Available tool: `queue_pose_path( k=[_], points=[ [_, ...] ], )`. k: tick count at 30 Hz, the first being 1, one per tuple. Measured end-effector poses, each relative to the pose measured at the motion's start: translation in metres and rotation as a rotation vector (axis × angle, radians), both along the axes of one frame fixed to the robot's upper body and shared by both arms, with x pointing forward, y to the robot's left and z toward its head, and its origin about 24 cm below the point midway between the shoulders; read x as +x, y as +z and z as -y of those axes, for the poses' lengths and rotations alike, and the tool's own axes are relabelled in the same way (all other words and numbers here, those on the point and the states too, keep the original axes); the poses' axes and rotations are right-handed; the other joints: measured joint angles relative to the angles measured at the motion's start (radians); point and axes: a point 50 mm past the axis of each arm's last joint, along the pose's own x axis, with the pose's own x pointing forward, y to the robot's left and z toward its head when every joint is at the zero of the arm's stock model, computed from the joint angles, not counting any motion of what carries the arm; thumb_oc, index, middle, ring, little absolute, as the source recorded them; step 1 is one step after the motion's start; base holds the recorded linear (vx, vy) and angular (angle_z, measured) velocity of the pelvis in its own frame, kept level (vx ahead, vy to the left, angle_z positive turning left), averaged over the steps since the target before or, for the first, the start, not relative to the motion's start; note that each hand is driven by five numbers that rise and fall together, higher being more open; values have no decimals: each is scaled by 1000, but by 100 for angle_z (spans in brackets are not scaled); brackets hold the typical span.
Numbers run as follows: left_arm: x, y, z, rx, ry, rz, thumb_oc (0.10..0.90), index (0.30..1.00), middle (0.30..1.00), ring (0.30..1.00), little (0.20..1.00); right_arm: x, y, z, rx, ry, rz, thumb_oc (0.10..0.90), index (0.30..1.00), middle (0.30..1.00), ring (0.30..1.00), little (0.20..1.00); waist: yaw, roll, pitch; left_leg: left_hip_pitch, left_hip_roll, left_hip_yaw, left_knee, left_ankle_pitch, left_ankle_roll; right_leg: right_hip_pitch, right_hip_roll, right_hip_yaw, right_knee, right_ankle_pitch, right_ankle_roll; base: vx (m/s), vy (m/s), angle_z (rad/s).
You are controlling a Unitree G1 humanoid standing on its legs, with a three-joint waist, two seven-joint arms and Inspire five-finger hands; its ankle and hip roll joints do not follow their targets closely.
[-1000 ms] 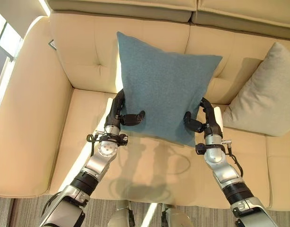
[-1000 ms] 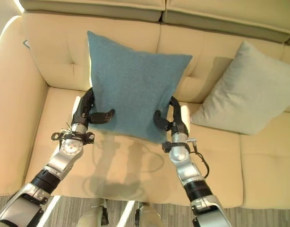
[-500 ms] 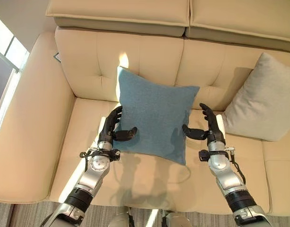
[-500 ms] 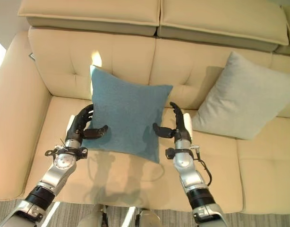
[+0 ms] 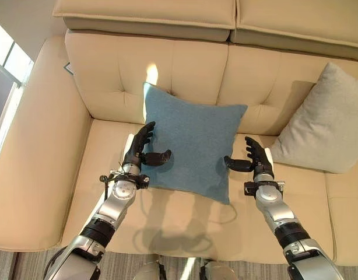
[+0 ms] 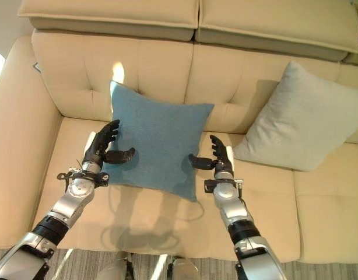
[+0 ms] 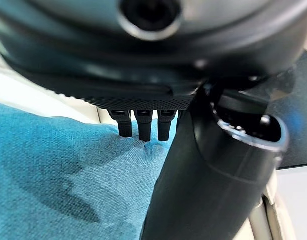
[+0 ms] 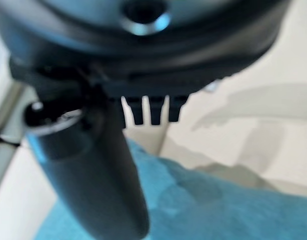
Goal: Pick up all the scattered cushions and arrange them neatly on the sofa.
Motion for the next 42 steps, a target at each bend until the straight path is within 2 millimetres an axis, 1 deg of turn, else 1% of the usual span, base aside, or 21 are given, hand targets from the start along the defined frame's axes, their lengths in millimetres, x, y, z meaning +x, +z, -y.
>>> queue_pose_path(
  k=[2,4,5,6,7,8,9,11,15,19,23,25,26,29,31,33,34,35,37,42],
  points=[
    [2,-5,-1,10,10,-26,800,900,900,900,900,1,-6,-6,38,4,-33,800,900,900,900,900,0,1,-1,-8,1,1,0,0,0,-11,0,2,0,0,0,-18,-2,-5],
    [4,-6,-2,17,15,-37,800,900,900,900,900,1,-10,-11,62,19,-50,800,900,900,900,900,0,1,-1,-18,2,1,0,0,0,-20,1,1,0,0,0,0,0,0],
    [4,-6,-1,17,14,-40,642,662,662,662,662,0,-14,-14,93,15,-64,800,900,900,900,900,1,1,-1,-22,2,1,0,0,0,-24,1,1,0,0,0,0,0,0],
    [5,-8,-1,17,16,-48,642,662,662,662,662,-1,-18,-18,120,12,-77,759,839,839,839,839,1,2,-1,-22,1,1,0,0,0,-23,0,1,0,0,0,0,0,0],
    [6,-9,-1,16,19,-56,450,375,375,375,375,-1,-20,-22,129,20,-84,565,547,547,547,547,1,2,-1,-22,1,1,0,0,0,-23,0,1,0,0,0,0,0,0],
    [6,-10,-1,16,22,-59,400,300,300,300,300,-1,-21,-27,128,38,-89,529,493,493,493,493,1,2,-1,-22,1,1,0,0,0,-24,0,1,0,0,0,0,0,0],
    [6,-10,-1,17,21,-59,400,300,300,300,300,-2,-22,-31,125,64,-96,400,300,300,300,300,4,2,-1,-22,1,1,0,0,0,-24,0,1,0,0,0,0,0,0],
    [7,-9,-2,12,26,-56,400,300,300,300,300,-1,-21,-31,120,68,-92,400,300,300,300,300,6,2,-1,-22,1,1,0,0,0,-24,0,1,0,0,0,0,0,0],
    [7,-7,-8,6,49,-48,400,300,300,300,300,0,-17,-20,107,44,-81,400,300,300,300,300,6,2,-1,-21,1,1,0,0,0,-22,0,0,0,0,0,0,0,0],
    [7,-6,-10,-18,66,-47,400,300,300,300,300,-3,-15,-22,121,52,-59,400,300,300,300,300,8,2,-1,-20,2,1,0,0,1,-22,-1,0,0,0,0,17,-9,0],
    [2,-15,-12,-55,77,-79,400,300,300,300,300,-11,-18,-19,142,40,-49,400,300,300,300,300,9,2,-1,-18,2,1,0,0,1,-21,-2,1,0,0,0,0,0,0],
    [-6,-18,-10,-124,89,-76,400,300,300,300,300,-22,-14,-18,155,33,-3,400,300,300,300,300,11,5,1,-19,2,1,0,0,1,-22,-3,0,0,0,0,0,0,0],
    [-10,-20,-11,-144,93,-82,400,300,300,300,300,-25,-11,-19,139,37,21,400,300,300,300,300,10,5,1,-18,2,1,0,0,1,-21,-3,0,0,0,0,0,0,0],
    [-12,-21,-11,-152,92,-80,400,300,300,300,300,-25,-5,-16,110,27,50,400,300,300,300,300,9,6,1,-19,3,1,0,0,1,-23,-2,0,0,0,0,0,0,0],
    [-14,-22,-5,-171,84,-81,400,300,300,300,300,-26,-2,-13,80,10,72,400,300,300,300,300,8,7,1,-21,3,1,0,0,0,-25,-2,0,0,-1,1,0,0,0],
    [-20,-23,2,-203,70,-72,400,300,300,300,300,-31,2,-11,38,-7,104,400,300,300,300,300,8,9,4,-24,1,1,0,0,0,-28,-2,0,0,-1,1,0,0,0],
    [-22,-23,1,-205,77,-67,400,300,300,300,300,-33,3,-10,13,-17,114,400,300,300,300,300,7,9,4,-24,0,1,0,0,0,-28,-2,0,0,-1,1,0,0,0],
    [-22,-23,2,-207,75,-68,400,300,300,300,300,-32,3,-10,3,-21,118,400,300,300,300,300,7,9,4,-24,0,1,0,0,0,-28,-2,0,0,-1,1,0,0,0],
    [-23,-22,5,-208,75,-59,400,300,300,300,300,-32,6,-9,-69,-41,147,400,300,300,300,300,4,10,5,-28,1,1,0,0,0,-32,-2,-1,0,-1,1,0,0,0],
    [-20,-13,11,-205,89,-19,400,300,300,300,300,-30,15,-11,-149,-62,204,400,300,300,300,300,3,14,10,-35,1,1,0,0,0,-39,-2,-1,0,-1,1,0,0,0]
  ],
)
